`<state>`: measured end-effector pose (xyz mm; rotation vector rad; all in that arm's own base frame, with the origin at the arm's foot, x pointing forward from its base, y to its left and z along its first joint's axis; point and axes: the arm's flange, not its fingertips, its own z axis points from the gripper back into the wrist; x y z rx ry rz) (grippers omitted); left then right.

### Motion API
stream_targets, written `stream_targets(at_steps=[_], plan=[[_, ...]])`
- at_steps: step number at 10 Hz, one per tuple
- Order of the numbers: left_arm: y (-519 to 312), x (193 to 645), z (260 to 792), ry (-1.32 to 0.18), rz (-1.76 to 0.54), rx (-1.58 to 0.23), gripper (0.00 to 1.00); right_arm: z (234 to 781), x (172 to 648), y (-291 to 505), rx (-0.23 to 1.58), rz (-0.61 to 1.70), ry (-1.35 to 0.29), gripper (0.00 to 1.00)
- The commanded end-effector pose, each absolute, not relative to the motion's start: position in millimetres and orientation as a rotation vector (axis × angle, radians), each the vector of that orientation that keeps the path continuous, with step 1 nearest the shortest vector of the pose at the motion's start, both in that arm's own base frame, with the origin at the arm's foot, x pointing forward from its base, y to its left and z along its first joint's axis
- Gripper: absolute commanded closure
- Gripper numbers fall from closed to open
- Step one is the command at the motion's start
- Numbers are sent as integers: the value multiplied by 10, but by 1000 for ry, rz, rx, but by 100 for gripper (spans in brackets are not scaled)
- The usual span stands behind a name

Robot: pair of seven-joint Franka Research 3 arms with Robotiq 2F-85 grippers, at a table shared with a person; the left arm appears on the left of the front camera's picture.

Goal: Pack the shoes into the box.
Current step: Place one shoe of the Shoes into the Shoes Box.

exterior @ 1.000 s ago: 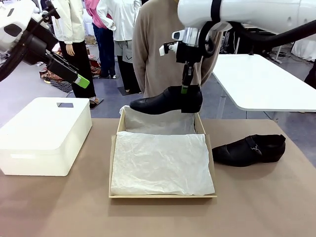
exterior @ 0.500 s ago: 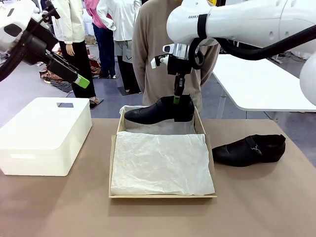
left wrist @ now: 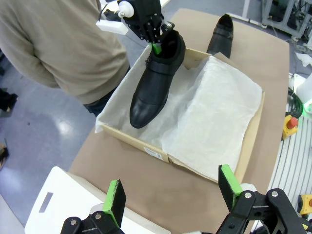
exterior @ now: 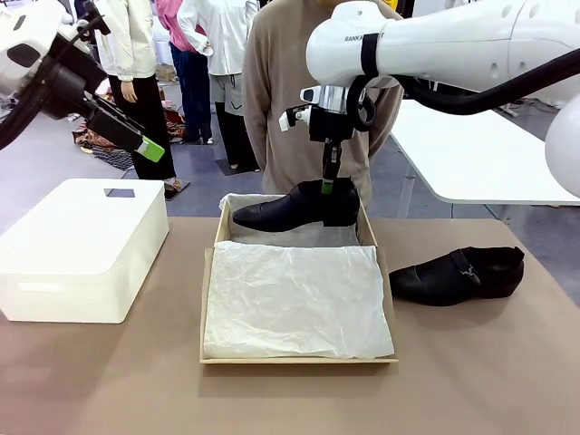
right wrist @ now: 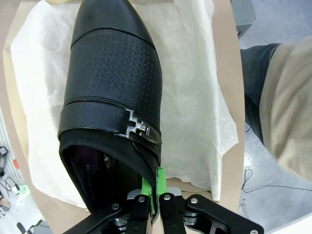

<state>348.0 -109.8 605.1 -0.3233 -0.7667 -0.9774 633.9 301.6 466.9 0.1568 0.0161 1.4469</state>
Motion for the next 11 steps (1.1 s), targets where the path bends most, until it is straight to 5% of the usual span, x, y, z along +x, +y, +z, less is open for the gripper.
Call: stream_targets(at_steps=[1, 11], plan=[[-1088, 3484, 6053, -770, -983, -341, 0, 4690, 6334, 3028, 156, 1450, 7, 100], [-1088, 3484, 6053, -770, -983, -341, 0, 4231, 6390, 3134, 166, 1474, 0, 100]])
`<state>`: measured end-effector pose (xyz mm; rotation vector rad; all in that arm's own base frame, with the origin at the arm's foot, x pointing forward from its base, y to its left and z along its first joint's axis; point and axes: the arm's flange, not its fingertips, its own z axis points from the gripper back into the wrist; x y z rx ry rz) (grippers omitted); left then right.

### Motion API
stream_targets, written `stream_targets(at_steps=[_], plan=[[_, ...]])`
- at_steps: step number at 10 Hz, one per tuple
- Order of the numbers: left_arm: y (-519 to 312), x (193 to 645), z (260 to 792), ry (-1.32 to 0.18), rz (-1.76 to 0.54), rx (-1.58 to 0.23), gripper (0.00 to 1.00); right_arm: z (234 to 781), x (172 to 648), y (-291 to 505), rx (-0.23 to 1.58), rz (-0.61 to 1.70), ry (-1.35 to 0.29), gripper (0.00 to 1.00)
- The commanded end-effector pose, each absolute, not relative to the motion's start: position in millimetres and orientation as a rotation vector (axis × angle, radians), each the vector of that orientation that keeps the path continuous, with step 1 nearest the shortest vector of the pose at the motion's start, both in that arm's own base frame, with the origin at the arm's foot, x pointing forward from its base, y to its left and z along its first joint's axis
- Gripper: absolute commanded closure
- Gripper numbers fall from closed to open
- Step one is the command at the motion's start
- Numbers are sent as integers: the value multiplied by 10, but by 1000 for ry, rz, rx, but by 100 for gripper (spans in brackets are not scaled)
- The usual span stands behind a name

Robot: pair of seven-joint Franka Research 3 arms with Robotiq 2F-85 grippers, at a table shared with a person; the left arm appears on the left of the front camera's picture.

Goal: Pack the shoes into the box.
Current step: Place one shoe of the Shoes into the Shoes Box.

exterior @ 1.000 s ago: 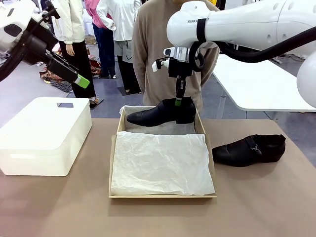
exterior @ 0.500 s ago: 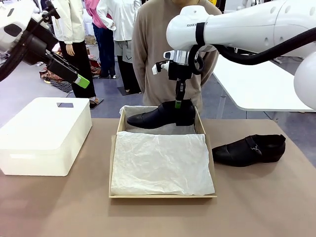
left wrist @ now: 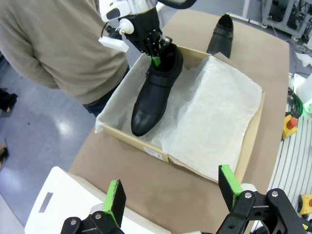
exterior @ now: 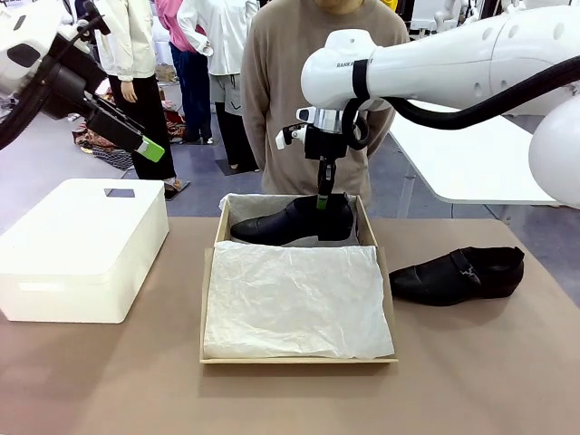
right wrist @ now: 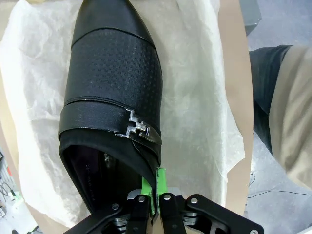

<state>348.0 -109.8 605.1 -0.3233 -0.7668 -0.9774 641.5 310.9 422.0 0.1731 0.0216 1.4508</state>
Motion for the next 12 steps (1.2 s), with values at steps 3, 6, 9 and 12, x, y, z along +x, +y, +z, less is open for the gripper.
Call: stream_targets(at_steps=[3, 6, 9, 12], plan=[[-1088, 3484, 6053, -770, -983, -341, 0, 4113, 6360, 3168, 128, 1490, -21, 100], [-1088, 3484, 6053, -770, -983, -341, 0, 4010, 6337, 3162, 136, 1501, -15, 100], [-1088, 3484, 6053, -770, -983, -341, 0, 3921, 6319, 3181, 143, 1508, 16, 100], [-1088, 3484, 6053, -770, -983, -341, 0, 3911, 6331, 3194, 137, 1527, 32, 100]])
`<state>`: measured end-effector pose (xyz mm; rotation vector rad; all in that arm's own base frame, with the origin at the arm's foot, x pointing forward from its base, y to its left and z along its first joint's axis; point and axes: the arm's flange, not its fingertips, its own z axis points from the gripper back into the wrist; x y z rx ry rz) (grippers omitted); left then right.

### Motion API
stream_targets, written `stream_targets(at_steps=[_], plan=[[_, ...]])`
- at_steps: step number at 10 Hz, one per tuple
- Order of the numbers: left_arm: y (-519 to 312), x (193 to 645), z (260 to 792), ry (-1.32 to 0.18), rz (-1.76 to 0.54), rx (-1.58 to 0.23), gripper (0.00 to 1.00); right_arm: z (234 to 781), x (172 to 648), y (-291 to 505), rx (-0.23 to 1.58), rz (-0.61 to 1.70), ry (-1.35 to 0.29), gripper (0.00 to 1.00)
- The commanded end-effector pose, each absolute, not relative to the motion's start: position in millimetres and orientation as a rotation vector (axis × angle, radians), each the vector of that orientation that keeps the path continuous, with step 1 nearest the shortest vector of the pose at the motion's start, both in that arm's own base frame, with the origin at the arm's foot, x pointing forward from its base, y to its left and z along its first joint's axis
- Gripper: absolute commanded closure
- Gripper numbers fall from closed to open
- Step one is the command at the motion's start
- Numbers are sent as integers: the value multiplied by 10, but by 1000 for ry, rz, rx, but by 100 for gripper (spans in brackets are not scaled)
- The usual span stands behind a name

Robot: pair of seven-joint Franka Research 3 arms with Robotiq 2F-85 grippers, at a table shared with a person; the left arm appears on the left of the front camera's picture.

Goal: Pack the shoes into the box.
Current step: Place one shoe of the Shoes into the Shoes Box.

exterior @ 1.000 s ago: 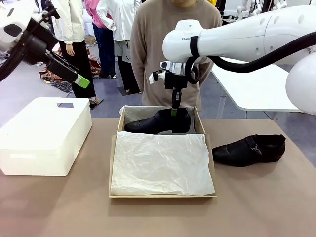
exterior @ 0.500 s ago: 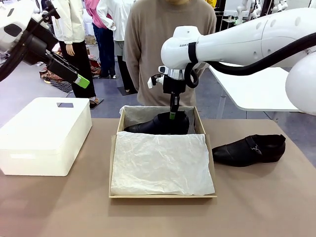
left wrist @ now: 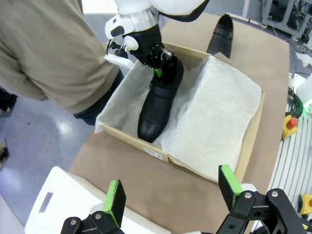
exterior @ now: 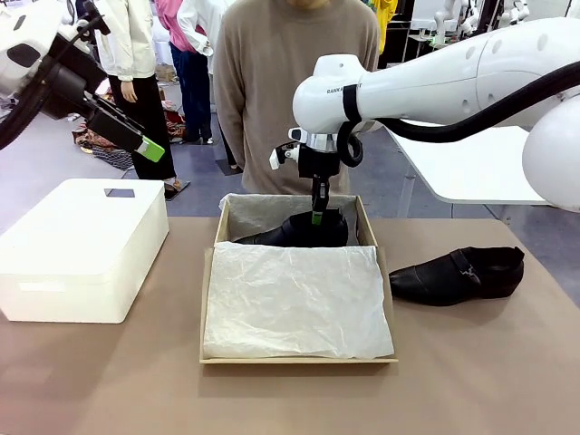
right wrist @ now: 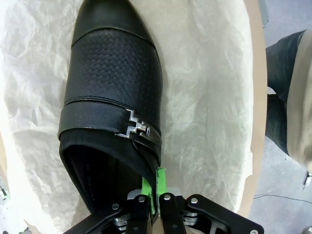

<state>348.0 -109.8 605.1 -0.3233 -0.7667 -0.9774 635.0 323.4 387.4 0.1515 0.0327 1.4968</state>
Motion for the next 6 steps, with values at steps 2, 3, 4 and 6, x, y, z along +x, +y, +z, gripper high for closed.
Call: stream_targets(at_steps=[2, 3, 4, 6], plan=[[-1088, 3484, 6053, -770, -983, -341, 0, 3910, 6320, 3185, 149, 1525, 35, 61], [-1088, 3484, 6053, -770, -983, -341, 0, 3913, 6311, 3180, 157, 1524, 39, 42], [-1088, 3484, 6053, -770, -983, -341, 0, 3924, 6303, 3168, 169, 1521, 44, 23], [-1088, 3484, 6053, -770, -983, -341, 0, 4027, 6263, 3142, 199, 1526, 56, 0]])
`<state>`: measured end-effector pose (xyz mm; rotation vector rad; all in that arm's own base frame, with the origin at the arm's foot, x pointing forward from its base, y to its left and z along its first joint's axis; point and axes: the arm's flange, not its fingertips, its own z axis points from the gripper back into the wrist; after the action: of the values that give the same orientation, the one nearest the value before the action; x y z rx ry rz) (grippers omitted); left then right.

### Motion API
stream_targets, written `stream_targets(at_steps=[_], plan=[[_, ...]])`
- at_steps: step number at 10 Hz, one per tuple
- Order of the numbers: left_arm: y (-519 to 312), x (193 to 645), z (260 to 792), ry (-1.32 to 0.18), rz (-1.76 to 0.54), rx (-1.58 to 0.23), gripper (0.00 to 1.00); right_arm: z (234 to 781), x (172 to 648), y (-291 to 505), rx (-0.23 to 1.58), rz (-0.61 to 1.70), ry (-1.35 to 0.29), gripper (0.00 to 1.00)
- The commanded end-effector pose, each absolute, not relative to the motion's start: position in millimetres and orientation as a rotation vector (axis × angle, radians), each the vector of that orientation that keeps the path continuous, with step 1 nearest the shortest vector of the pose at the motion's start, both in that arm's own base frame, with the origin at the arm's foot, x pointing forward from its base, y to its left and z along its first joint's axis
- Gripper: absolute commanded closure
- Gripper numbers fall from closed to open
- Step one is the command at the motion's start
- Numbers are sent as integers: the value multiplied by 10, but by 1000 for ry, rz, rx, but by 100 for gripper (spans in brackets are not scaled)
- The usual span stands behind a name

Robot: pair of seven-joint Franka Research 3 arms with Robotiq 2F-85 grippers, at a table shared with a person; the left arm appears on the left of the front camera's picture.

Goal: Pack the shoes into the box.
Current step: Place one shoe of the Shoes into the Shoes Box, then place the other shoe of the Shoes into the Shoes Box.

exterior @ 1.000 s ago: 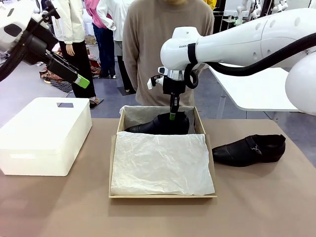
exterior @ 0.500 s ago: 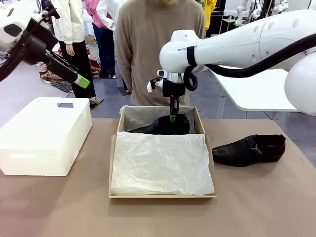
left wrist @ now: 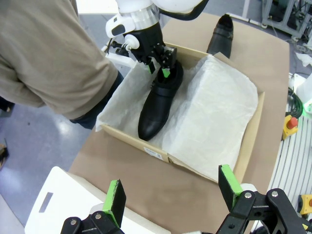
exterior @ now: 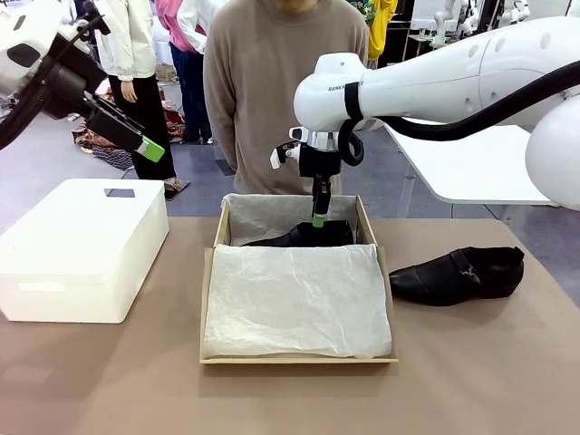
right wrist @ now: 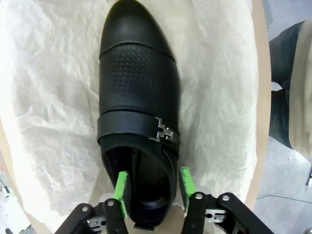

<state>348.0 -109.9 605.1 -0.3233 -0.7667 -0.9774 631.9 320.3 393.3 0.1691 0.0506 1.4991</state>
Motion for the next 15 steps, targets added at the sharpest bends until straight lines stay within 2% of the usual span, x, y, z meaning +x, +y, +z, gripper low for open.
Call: stream_targets(at_steps=[1, 8, 9, 15], plan=[[-1088, 3484, 6053, -770, -983, -341, 0, 4120, 6206, 3129, 203, 1534, 61, 0], [-1088, 3484, 6053, -770, -983, -341, 0, 4449, 5983, 3048, 203, 1560, 38, 0], [-1088, 3484, 6053, -770, -983, -341, 0, 4413, 6158, 3130, 190, 1535, 58, 0], [-1088, 3484, 6053, -770, -983, -341, 0, 4382, 6147, 3135, 191, 1537, 65, 0]])
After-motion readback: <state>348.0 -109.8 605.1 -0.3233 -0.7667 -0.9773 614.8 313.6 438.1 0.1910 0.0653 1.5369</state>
